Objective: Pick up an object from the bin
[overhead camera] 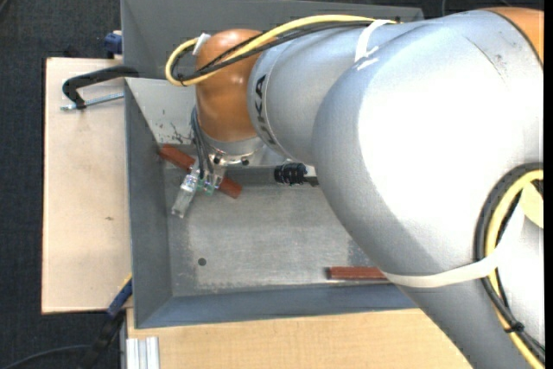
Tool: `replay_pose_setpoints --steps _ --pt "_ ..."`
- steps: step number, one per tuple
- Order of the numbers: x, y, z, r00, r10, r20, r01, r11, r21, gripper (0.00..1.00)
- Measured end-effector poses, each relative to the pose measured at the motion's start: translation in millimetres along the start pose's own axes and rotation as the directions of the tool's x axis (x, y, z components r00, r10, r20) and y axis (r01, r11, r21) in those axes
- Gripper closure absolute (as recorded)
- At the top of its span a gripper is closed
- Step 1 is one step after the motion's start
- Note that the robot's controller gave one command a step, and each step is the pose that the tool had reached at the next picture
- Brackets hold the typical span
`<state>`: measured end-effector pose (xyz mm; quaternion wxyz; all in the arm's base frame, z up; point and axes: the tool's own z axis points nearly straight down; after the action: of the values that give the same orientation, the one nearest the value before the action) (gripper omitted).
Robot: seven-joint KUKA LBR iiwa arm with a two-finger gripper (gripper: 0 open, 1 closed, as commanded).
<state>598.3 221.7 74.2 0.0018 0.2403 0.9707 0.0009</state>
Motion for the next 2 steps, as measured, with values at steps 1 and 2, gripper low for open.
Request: replay_pose_setpoints --steps 1,2 --pt "-1.1 -0.1 -0.5 1.000 0.002 0.002 -0.002 1.000 -0.001 1.00" --pt "-2.7 0.6 -6.6 1.000 0.001 0.003 -0.001 1.000 0.000 1.00"
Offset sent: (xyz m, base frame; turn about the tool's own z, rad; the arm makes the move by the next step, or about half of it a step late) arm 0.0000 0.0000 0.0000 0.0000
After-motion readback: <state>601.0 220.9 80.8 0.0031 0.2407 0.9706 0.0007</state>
